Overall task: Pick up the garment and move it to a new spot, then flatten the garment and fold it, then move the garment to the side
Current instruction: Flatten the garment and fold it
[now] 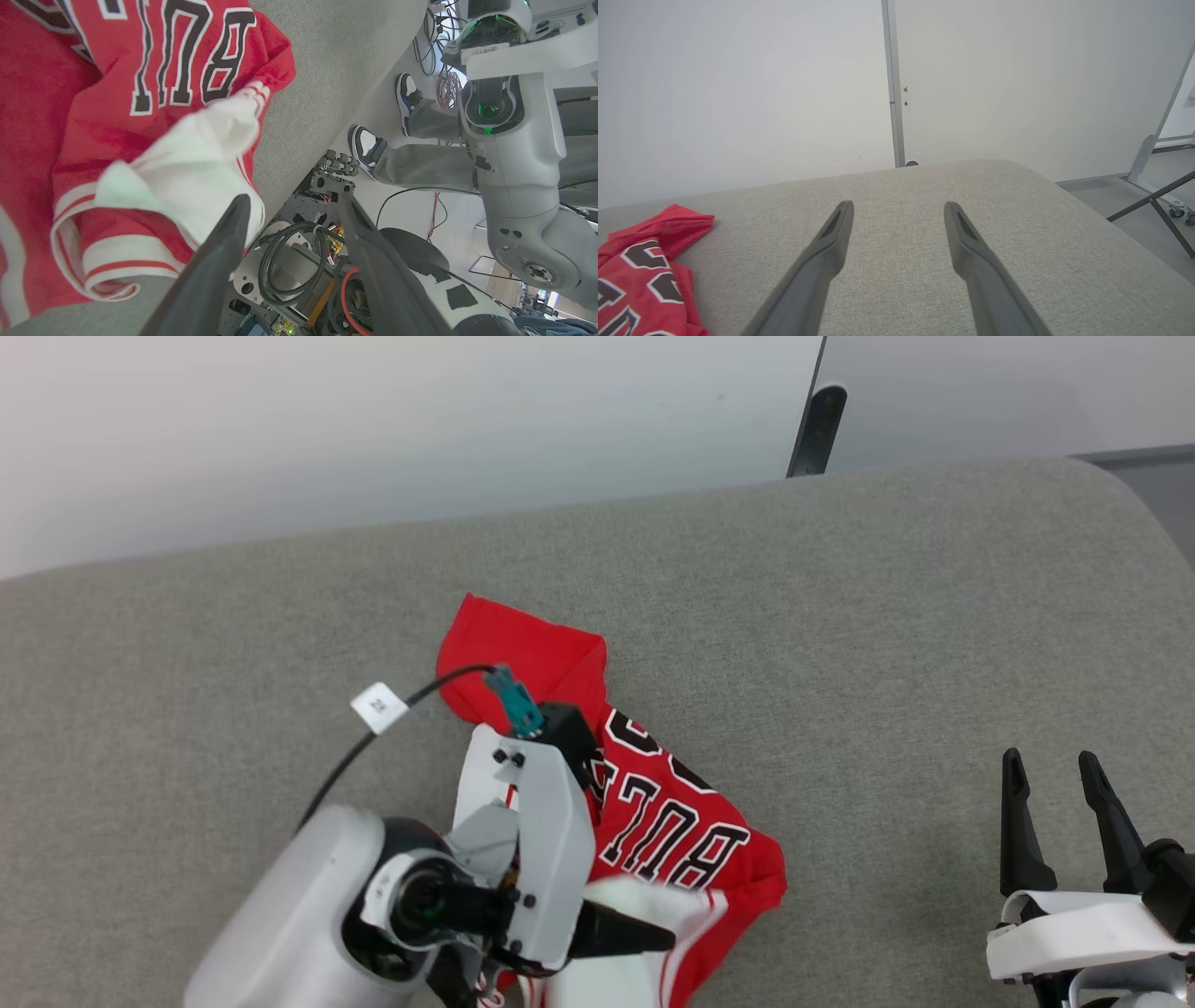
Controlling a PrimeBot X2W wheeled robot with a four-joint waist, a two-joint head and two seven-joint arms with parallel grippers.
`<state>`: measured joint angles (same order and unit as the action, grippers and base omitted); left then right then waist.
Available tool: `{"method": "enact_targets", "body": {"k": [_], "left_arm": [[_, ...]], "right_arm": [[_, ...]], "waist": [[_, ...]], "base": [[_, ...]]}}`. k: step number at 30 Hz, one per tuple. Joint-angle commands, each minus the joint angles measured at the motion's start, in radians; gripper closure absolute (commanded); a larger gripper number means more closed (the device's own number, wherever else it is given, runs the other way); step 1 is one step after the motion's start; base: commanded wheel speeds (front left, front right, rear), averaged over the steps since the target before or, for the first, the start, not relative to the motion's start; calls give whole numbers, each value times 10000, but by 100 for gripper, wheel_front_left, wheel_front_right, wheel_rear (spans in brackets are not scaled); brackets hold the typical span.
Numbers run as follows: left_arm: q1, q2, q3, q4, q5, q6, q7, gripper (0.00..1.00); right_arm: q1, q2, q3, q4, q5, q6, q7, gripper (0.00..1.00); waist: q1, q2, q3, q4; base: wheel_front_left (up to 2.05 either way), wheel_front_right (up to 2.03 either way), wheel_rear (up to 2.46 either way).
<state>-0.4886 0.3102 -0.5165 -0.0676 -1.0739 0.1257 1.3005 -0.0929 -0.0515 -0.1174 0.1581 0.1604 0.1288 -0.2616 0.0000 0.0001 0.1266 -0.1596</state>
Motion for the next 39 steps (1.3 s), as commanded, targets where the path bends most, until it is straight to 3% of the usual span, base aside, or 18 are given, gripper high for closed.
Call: {"method": "enact_targets", "body": {"k": [1, 4, 9, 19, 27, 39], "left_arm": [[-114, 67, 104, -48, -6, -56, -54, 0], [-232, 174, 254, -116, 109, -163, -226, 0], [-472, 675, 515, 129, 1149, -983, -1580, 0], [-627, 1035, 439, 2384, 2133, -2233, -3588, 0], [-1052, 1217, 233, 4402, 2359, -2490, -4440, 0], [-1533, 1164, -331, 6422, 2332, -2574, -4627, 0]], "right_arm": [[83, 16, 11, 36, -7, 36, -50, 0], [161, 18, 28, 55, -33, 36, -50, 0], [188, 16, 57, -18, -146, 36, -50, 0], [323, 16, 113, -234, -388, 36, -37, 0], [377, 16, 180, -523, -428, 36, -34, 0], [315, 15, 131, -599, -286, 37, -33, 0]], "waist": [[0, -1, -135, -1], [0, -1, -228, 3], [0, -1, -436, -61], [0, -1, -542, -374], [0, -1, -307, -717], [0, -1, -56, -798]], "base": [[0, 0, 0], [0, 0, 0], [0, 0, 0], [0, 0, 0], [0, 0, 0], [0, 0, 0]]}}
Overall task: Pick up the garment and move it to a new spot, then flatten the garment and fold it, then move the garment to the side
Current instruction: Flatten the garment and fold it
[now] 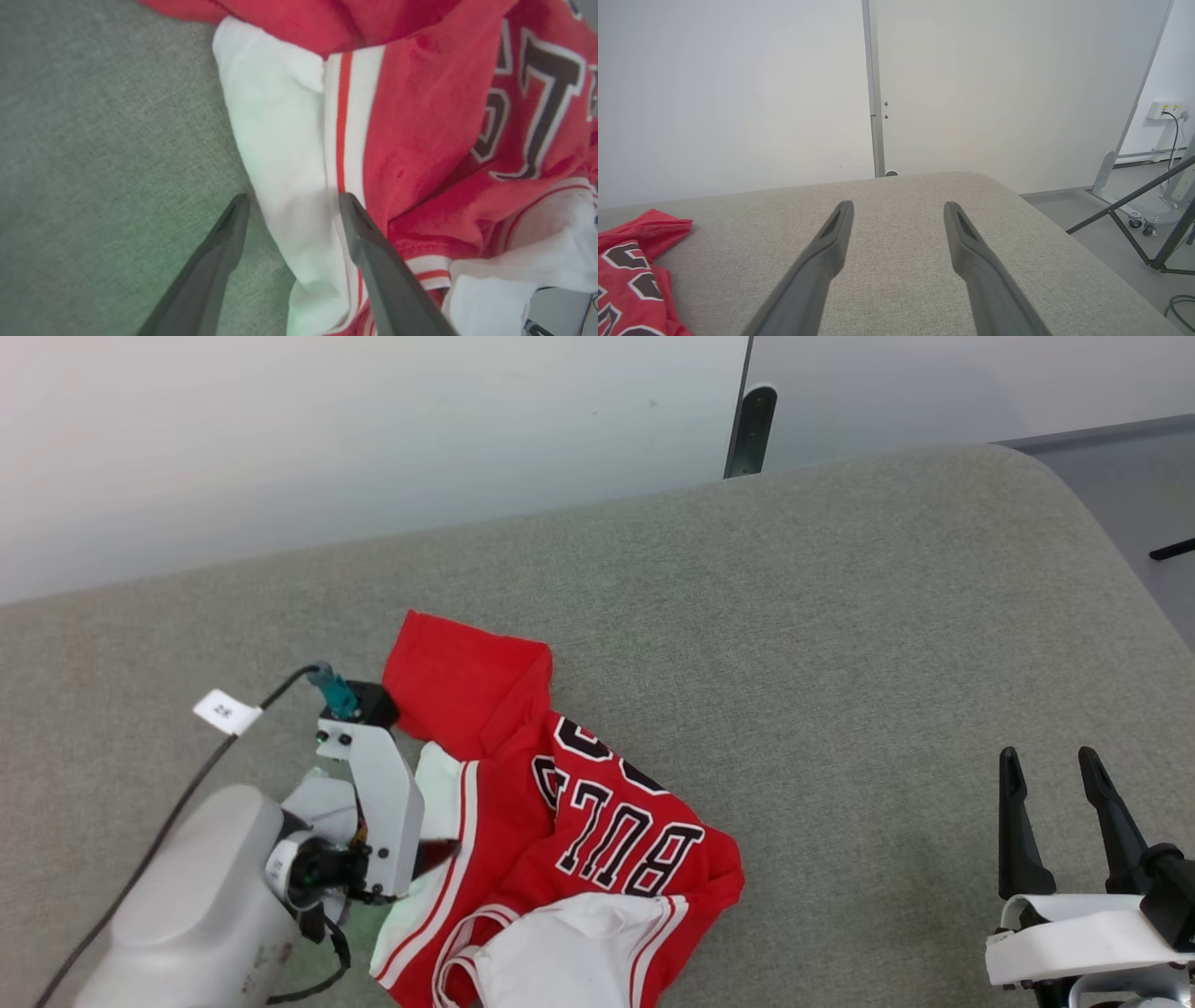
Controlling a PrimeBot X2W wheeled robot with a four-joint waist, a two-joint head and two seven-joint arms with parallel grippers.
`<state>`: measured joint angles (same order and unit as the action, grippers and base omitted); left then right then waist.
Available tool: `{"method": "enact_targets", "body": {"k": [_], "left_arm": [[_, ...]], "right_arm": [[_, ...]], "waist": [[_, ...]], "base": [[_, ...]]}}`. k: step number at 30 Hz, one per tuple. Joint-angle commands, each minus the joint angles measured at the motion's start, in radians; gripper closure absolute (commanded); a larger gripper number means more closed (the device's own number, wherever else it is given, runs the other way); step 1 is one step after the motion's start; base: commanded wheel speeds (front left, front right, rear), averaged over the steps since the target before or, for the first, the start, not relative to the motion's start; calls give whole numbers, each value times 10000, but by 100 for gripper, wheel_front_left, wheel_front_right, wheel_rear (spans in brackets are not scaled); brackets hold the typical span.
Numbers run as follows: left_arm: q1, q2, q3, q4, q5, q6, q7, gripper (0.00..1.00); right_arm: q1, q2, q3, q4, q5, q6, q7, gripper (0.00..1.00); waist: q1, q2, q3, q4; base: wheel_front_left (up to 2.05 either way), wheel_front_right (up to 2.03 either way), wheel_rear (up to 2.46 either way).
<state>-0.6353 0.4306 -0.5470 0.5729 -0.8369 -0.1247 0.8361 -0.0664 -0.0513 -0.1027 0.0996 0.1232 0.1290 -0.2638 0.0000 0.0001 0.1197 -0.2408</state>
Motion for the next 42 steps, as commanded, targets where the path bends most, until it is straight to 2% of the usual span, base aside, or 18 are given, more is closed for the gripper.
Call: {"method": "enact_targets", "body": {"k": [1, 5, 6, 7, 8, 9, 10, 13, 24, 29, 34, 38, 42], "left_arm": [[-93, -51, -65, 145, -64, -72, -8, 0], [-132, -134, -216, 672, -204, -57, 60, 0], [-150, -173, -208, 803, -283, -53, 97, 7], [-185, -202, -227, 917, -315, -54, 108, 35], [-214, -230, -244, 1014, -354, -53, 110, 55], [-237, -248, -238, 1151, -420, -52, 179, 95], [-281, -266, -221, 1253, -449, -51, 186, 100], [-530, -298, -172, 1452, -455, -33, 78, 100], [-1253, 226, 74, 1860, -42, 697, -483, 100], [-1312, 739, 173, 1921, 169, 1248, -497, 100], [-1234, 1269, 98, 2148, 577, 2064, -371, 100], [-979, 1455, -25, 2108, 771, 2648, -123, 100], [-615, 1523, 80, 2006, 584, 2988, 57, 100]], "right_arm": [[30, 13, -21, -8, 96, 36, -12, 0], [-61, 13, -22, 11, 134, 35, -12, 0], [-77, 13, -28, 13, 131, 35, -12, 0], [-84, 15, -27, 15, 138, 35, -12, 0], [-89, 15, -20, 13, 140, 35, -12, 0], [-87, 12, -12, 4, 141, 35, -12, 0], [-81, 13, -7, -5, 144, 35, -12, 0], [-82, 12, -60, 12, 132, 35, -12, 0], [151, 12, -243, 57, -23, 35, -12, 0], [214, 15, -305, 69, -98, 36, -12, 0], [254, 13, -327, 81, -97, 35, -12, 0], [246, 12, -303, 104, -99, 35, -12, 0], [177, 12, -249, 121, -68, 35, -12, 0]], "waist": [[0, -1, 29, 24], [0, -1, 83, 75], [0, -1, 91, 89], [0, -1, 98, 103], [0, -1, 102, 117], [0, -1, 102, 132], [0, -1, 100, 146], [0, -1, 81, 215], [0, -1, -287, 744], [0, -1, -476, 1096], [0, -1, -559, 1420], [0, -1, -590, 1572], [0, -1, -557, 1608]], "base": [[0, 0, 0], [0, 0, 0], [0, 0, 0], [0, 0, 0], [0, 0, 0], [0, 0, 0], [0, 0, 0], [0, 0, 0], [0, 0, 0], [0, 0, 0], [0, 0, 0], [0, 0, 0], [0, 0, 0]]}}
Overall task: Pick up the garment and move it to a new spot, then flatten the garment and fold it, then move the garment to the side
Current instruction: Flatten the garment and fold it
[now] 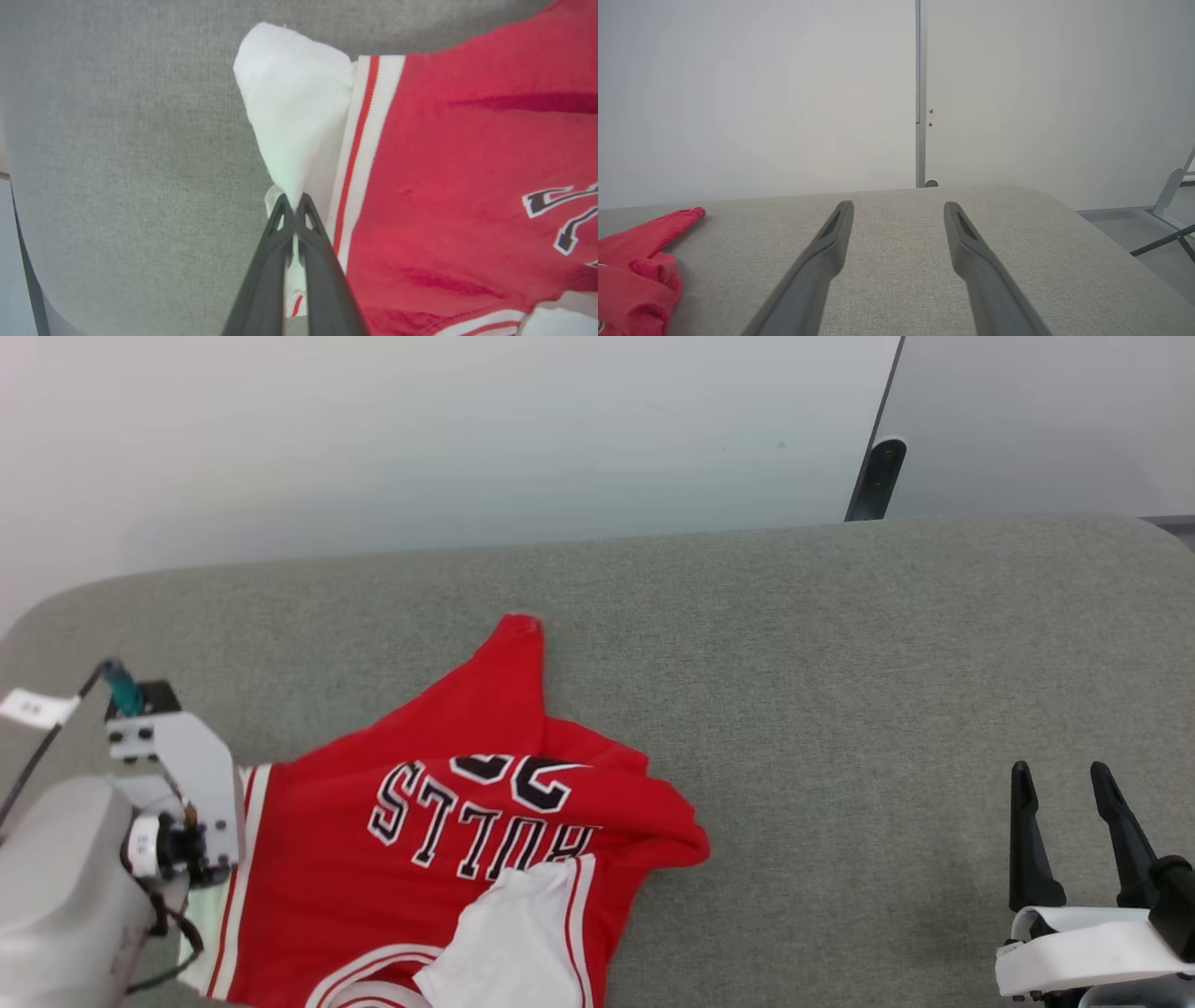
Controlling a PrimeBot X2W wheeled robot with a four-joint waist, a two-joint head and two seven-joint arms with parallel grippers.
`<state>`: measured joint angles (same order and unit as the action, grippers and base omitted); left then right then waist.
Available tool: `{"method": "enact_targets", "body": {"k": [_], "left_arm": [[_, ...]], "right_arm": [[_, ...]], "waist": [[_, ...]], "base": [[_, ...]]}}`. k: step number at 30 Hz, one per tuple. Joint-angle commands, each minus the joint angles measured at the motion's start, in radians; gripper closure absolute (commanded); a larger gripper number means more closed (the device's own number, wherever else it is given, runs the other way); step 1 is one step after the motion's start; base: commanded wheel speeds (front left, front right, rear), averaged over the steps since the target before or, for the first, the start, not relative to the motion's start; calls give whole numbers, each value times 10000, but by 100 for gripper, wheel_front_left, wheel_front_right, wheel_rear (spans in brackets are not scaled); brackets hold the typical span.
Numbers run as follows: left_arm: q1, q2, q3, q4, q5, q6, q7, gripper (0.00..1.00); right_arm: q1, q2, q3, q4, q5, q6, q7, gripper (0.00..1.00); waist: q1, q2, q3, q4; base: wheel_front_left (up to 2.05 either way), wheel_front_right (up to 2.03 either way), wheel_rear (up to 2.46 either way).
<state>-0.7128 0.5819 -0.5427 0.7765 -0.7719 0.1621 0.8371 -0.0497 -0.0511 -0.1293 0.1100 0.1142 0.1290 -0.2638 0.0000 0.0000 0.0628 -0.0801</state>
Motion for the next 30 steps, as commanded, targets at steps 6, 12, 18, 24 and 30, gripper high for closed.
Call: {"method": "enact_targets", "body": {"k": [6, 12, 18, 24, 30], "left_arm": [[624, 59, 184, -123, -285, 94, -196, 44], [898, 32, 464, -500, -602, -226, -909, 0], [1228, 62, 690, -1383, -724, -715, -1990, 0], [1973, -31, 883, -2706, -644, -1523, -4078, 0], [2715, -39, 976, -3652, -144, -1761, -6101, 0]], "right_arm": [[-60, 8, 120, 45, 82, 35, -12, 0], [168, 13, 217, 177, -32, 35, -12, 0], [348, 5, 499, 295, -66, 35, -12, 0], [541, 6, 720, 379, -61, 35, -12, 0], [653, -15, 855, 492, -46, 35, -12, 0]], "waist": [[0, 0, 69, -66], [0, 0, -322, -35], [0, 0, -801, 142], [0, 0, -1263, 528], [0, 0, -1556, 909]], "base": [[0, 0, 0], [0, 0, 0], [0, 0, 0], [0, 0, 0], [0, 0, 0]]}}
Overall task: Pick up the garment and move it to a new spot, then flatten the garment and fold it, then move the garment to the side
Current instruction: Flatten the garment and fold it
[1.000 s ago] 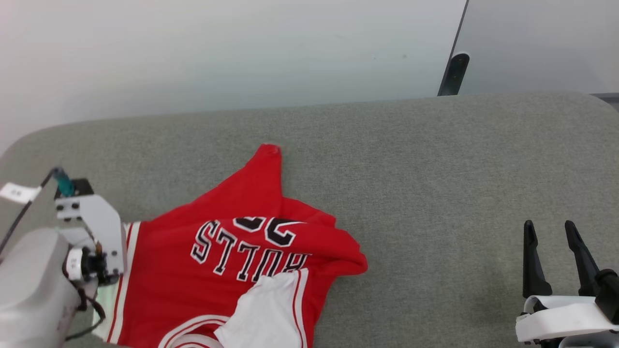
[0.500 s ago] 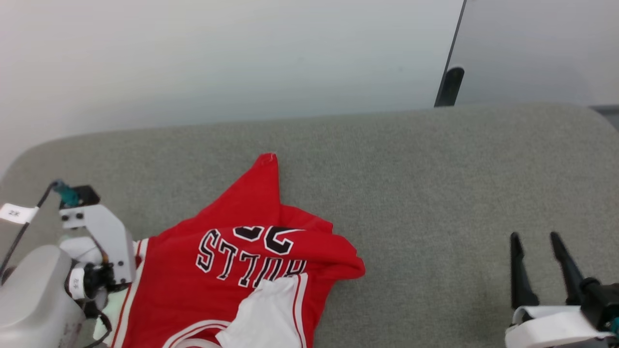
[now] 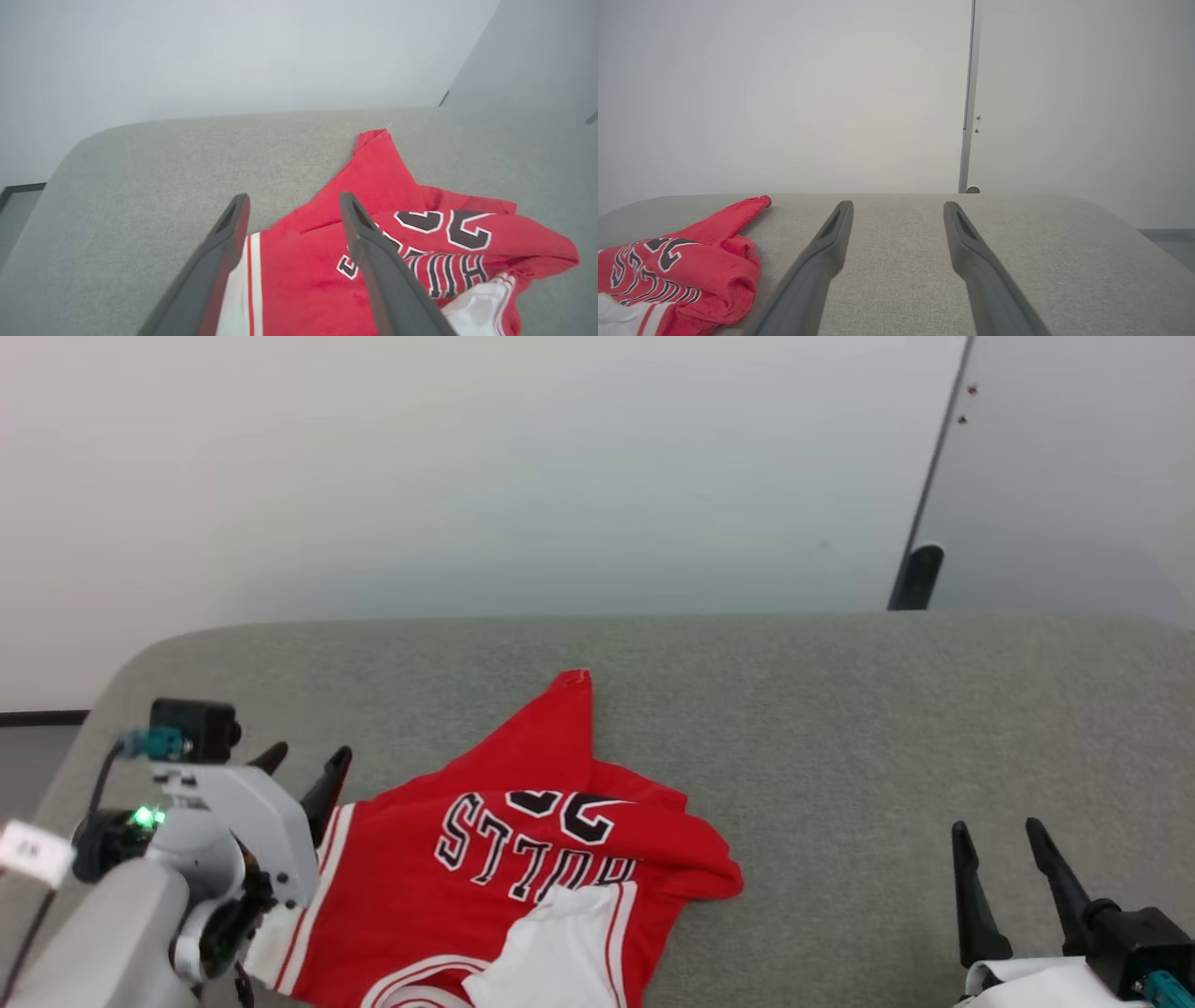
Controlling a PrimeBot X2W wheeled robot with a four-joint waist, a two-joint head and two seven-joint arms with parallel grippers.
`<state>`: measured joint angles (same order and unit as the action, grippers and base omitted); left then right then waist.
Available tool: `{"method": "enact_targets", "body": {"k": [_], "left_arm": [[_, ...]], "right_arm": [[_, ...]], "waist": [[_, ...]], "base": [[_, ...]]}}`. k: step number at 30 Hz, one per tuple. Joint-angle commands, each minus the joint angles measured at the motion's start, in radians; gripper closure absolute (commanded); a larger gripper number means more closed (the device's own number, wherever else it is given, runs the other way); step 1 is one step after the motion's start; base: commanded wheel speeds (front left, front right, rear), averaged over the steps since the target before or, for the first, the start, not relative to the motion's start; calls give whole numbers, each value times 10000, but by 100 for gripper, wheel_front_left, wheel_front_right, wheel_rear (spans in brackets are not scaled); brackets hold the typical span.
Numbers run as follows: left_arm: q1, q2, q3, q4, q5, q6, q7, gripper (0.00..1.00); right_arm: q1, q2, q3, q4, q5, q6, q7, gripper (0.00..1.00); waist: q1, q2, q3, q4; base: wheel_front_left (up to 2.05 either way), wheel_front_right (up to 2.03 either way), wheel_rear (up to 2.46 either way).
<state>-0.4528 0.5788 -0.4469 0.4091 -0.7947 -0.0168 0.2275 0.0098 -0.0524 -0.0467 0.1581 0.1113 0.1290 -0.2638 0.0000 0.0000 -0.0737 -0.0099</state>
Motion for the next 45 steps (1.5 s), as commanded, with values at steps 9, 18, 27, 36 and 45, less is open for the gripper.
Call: {"method": "enact_targets", "body": {"k": [9, 18, 27, 36, 45], "left_arm": [[1019, -282, -101, -240, 637, -368, -2475, 0], [766, -675, 91, 1016, 707, -343, -3740, 0], [521, -973, 161, 2126, 1235, 16, -4743, 0], [895, -1605, 992, 2121, 2101, 244, -4910, 0], [2172, -2489, 3008, 971, 3620, 236, -4911, 0]], "right_arm": [[165, -43, 198, 226, 100, 35, -12, 0], [43, -148, 951, 556, 316, 35, -8, 0], [-151, -353, 1839, 938, 697, 35, 299, 0], [-356, -638, 2397, 1127, 929, 35, 1573, 0], [-837, -737, 2497, 1397, 866, 35, 3520, 0]], "waist": [[0, 0, -364, 787], [0, 0, -367, 1931], [0, 0, -427, 3262], [0, 0, -424, 4353], [0, 0, -95, 4644]], "base": [[0, 0, 0], [0, 0, 0], [0, 0, 0], [0, 0, 0], [0, 0, 0]]}}
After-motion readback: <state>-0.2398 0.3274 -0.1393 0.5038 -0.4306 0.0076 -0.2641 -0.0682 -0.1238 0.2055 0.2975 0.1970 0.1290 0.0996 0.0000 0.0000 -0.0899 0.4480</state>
